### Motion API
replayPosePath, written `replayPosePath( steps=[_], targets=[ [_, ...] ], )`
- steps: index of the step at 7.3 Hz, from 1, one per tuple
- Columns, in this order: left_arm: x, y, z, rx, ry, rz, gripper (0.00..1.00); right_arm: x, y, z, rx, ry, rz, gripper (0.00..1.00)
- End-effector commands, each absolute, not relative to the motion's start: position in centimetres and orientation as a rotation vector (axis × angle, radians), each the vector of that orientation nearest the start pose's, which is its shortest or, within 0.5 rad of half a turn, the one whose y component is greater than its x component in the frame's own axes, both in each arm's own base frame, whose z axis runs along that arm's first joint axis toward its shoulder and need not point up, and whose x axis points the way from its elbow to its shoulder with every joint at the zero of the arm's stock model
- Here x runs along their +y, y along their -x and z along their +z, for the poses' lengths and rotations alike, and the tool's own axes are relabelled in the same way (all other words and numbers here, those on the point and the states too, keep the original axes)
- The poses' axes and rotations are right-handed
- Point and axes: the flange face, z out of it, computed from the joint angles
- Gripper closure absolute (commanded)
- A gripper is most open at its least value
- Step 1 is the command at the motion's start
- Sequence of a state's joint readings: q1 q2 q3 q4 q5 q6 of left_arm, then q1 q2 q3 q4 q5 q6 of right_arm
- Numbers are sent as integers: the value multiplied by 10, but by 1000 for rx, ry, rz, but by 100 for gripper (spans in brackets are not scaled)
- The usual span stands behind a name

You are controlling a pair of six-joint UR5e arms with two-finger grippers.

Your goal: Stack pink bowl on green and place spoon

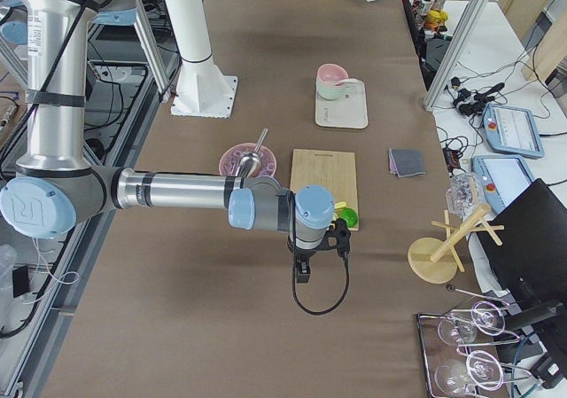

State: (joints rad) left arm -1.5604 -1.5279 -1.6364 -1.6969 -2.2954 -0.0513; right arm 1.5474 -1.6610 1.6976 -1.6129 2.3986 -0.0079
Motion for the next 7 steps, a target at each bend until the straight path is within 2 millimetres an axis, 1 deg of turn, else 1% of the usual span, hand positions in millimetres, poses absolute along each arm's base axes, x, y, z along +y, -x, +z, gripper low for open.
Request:
replayPosePath(
  steps=[1, 3, 7],
  targets=[
    [-487, 59, 627, 771, -117, -4, 2, -459, -49, 628, -831, 9, 8, 0],
    [-484, 59, 633, 771, -106, -8, 2, -460, -48, 624, -847, 5, 8, 0],
    [-484, 59, 631, 772, -111, -4, 2, -459, -47, 625, -850, 8, 7, 0]
  ],
)
